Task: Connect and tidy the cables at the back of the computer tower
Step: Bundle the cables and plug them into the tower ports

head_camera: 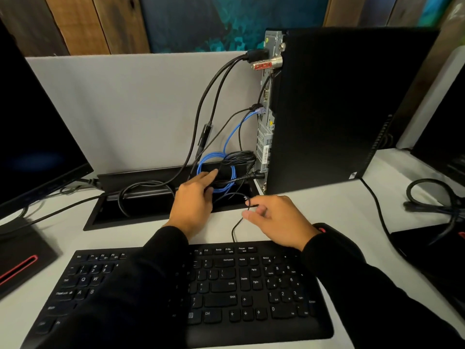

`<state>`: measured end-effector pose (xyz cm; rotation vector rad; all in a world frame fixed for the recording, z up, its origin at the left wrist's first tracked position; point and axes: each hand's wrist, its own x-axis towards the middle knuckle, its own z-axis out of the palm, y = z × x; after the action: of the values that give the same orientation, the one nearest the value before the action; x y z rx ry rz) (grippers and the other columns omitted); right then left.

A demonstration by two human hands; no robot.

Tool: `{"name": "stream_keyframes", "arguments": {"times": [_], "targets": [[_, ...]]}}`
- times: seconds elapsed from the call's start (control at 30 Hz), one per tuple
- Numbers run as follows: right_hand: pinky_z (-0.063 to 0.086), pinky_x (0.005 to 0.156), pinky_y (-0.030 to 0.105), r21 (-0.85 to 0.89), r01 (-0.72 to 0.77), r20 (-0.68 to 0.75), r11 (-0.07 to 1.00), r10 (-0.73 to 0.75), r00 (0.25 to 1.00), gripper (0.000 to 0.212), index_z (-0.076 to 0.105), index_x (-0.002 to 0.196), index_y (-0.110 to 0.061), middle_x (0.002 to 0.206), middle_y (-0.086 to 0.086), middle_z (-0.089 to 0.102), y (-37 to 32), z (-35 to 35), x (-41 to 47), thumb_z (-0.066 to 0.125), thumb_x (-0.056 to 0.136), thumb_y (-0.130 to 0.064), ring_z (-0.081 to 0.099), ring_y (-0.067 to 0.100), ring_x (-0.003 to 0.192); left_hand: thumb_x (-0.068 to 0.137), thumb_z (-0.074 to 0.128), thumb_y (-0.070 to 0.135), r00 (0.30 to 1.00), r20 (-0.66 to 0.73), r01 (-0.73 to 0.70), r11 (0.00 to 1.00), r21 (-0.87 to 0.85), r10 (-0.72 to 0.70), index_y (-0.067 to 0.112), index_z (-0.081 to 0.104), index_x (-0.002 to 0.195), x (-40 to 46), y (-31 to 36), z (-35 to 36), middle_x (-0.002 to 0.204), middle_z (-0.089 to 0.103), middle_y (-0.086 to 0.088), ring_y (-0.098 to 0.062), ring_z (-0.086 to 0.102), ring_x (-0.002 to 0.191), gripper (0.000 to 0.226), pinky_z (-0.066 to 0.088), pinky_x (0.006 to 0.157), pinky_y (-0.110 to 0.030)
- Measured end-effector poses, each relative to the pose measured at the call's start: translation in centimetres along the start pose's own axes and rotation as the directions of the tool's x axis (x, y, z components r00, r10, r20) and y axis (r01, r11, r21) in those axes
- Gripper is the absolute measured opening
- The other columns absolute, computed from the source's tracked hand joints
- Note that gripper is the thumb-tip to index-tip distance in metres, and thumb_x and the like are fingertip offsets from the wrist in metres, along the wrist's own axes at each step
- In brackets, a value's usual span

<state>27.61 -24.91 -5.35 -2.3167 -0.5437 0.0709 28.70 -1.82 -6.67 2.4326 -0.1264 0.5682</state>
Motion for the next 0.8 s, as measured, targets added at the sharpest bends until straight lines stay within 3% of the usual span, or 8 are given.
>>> {"name": "stream_keyframes", "arguments": {"times": [0.17,0.33,0.4,0.47,0.53,0.6,0.7,0.8], "targets": [[0.055,0.09,0.028,-0.025,0.08,-0.154,0.996,-0.083,0.985,0.037,0.062,0.141,-0.02,0.103,0.005,0.076,-1.3,1.0,0.1,0.053,0.106,-0.032,0.07,0.013,0.087,0.1,0.064,0.019,0.994,-0.104,0.005,0.99,-0.14,-0.02,0.018,0.072,0.126,-1.6,1.2,-1.0,0.113,0.076,0.003,-0.004,0.07,0.093,0.027,0.052,0.091,-0.014],[0.062,0.073,0.033,0.463,0.059,-0.077,0.884,-0.026,0.997,0.017,0.076,0.11,-0.02,0.087,0.001,0.072,-2.7,1.2,-0.3,0.064,0.101,-0.028,0.072,0.02,0.075,0.095,0.072,0.028,0.991,-0.109,0.054,0.978,-0.202,-0.077,0.017,0.077,0.113,-2.9,0.0,-2.7,0.092,0.075,0.012,0.013,0.066,0.086,0.022,0.049,0.08,-0.006],[0.056,0.069,0.027,0.354,0.062,-0.149,0.933,-0.009,0.989,0.026,0.076,0.089,-0.014,0.078,0.003,0.071,-2.4,1.4,-0.2,0.063,0.102,-0.032,0.067,0.01,0.067,0.095,0.071,0.027,0.995,-0.022,0.085,0.971,-0.221,-0.092,0.021,0.073,0.124,-3.4,-0.3,-3.5,0.091,0.073,0.016,0.014,0.066,0.087,0.03,0.05,0.084,-0.007],[0.053,0.068,0.028,0.063,0.03,-0.204,0.998,-0.017,0.979,0.031,0.071,0.076,-0.015,0.067,0.0,0.065,-1.9,1.8,-0.2,0.067,0.099,-0.036,0.061,0.008,0.062,0.098,0.068,0.031,0.997,0.058,0.066,0.98,-0.189,-0.056,0.032,0.061,0.141,-4.0,-0.6,-4.3,0.092,0.073,0.018,0.014,0.065,0.092,0.044,0.045,0.086,-0.002],[0.057,0.069,0.033,-0.145,-0.073,-0.235,0.987,0.037,0.971,0.029,0.067,0.075,-0.02,0.07,-0.004,0.065,-1.5,2.0,-0.3,0.069,0.097,-0.038,0.062,0.01,0.067,0.1,0.061,0.038,0.986,0.166,0.047,0.986,-0.157,-0.021,0.046,0.04,0.152,-4.9,-0.7,-4.9,0.099,0.073,0.02,0.013,0.063,0.099,0.057,0.039,0.09,0.0],[0.058,0.068,0.036,-0.25,-0.19,-0.272,0.949,0.12,0.955,0.03,0.064,0.077,-0.021,0.074,-0.004,0.063,-1.4,2.0,-0.3,0.067,0.098,-0.043,0.062,0.017,0.071,0.1,0.055,0.053,0.961,0.276,0.031,0.994,-0.105,-0.001,0.052,0.032,0.153,-6.0,-0.7,-5.3,0.111,0.072,0.018,0.006,0.062,0.108,0.058,0.043,0.1,-0.012],[0.057,0.067,0.033,-0.229,-0.186,-0.297,0.955,0.114,0.948,0.028,0.066,0.077,-0.022,0.07,-0.004,0.063,-1.5,1.9,-0.1,0.07,0.096,-0.042,0.062,0.015,0.069,0.097,0.042,0.07,0.945,0.322,-0.093,0.99,0.109,0.053,0.04,0.061,0.135,-7.4,-0.7,-5.1,0.128,0.067,0.014,-0.007,0.057,0.122,0.051,0.049,0.103,-0.036],[0.056,0.07,0.03,-0.16,-0.102,-0.289,0.982,0.052,0.956,0.023,0.07,0.077,-0.021,0.058,-0.005,0.06,-1.7,2.3,0.2,0.074,0.094,-0.036,0.06,0.011,0.061,0.099,0.049,0.058,0.959,0.281,-0.107,0.969,0.222,0.042,0.036,0.069,0.121,-7.8,0.0,-4.7,0.129,0.063,0.017,-0.014,0.054,0.117,0.037,0.047,0.097,-0.035]]}}
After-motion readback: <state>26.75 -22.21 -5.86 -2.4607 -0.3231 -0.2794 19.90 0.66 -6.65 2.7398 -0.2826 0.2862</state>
